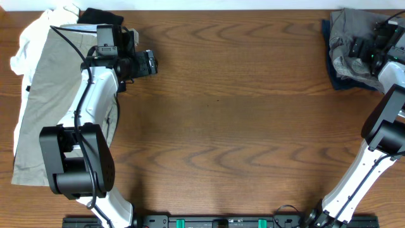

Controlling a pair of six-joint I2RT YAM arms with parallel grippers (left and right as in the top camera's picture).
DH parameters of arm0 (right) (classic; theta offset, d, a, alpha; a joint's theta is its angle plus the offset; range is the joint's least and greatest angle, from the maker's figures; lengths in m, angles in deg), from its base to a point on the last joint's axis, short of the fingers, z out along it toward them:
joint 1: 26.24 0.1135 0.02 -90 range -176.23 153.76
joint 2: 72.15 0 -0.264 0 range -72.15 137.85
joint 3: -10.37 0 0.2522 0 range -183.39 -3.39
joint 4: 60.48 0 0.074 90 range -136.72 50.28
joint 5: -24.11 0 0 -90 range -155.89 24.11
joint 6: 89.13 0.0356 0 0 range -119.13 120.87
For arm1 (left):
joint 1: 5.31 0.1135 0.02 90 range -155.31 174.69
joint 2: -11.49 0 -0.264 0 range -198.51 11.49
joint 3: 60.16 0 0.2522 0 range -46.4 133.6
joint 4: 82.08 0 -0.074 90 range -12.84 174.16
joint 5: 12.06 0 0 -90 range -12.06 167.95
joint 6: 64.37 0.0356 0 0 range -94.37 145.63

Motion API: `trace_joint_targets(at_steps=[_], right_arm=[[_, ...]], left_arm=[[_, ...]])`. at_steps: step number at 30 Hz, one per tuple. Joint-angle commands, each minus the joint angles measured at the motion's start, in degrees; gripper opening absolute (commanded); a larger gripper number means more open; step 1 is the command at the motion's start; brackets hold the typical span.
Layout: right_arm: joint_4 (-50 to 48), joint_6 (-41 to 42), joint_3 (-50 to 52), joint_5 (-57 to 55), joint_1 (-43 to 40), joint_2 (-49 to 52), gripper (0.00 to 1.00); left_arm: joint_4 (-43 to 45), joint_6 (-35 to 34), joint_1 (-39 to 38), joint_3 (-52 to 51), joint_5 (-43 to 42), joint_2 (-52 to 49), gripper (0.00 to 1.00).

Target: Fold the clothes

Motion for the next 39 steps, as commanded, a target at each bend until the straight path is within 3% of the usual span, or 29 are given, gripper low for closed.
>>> trace_joint_targets(at_steps=[1,3,13,24,28,33,39], right_arm=[[2.23,-1.42,1.51,3.96,-0.15,1.60,0.99],[2.21,-1.29,1.51,6.60,-0.13,-0.85,0.99],[8.94,0.98,1.51,9.49,0.35,-23.34,0.99],[23.74,1.01,1.51,36.59,11.23,-49.66,0.99],[25.33,0.96,1.51,42.53,18.58,-55.25,0.99],[25.57,0.83,1.51,42.38,25.18,-59.34,0.99],[26.71,0.96,1.51,42.05,25.11,-61.40,0.99]], left_arm=[[-0.15,-0.02,0.15,1.01,2.23,-0.72,0.88],[-0.17,-0.02,0.15,1.01,2.21,-0.72,1.00],[-0.17,-0.02,0.15,1.01,2.21,-0.72,0.98],[-0.17,-0.04,0.15,1.01,2.21,-0.72,0.98],[-0.17,-0.02,0.15,1.01,2.21,-0.72,0.98],[-0.17,-0.02,0.15,1.01,2.21,-0.72,0.98],[-0.17,-0.02,0.15,1.01,2.21,-0.72,0.98]])
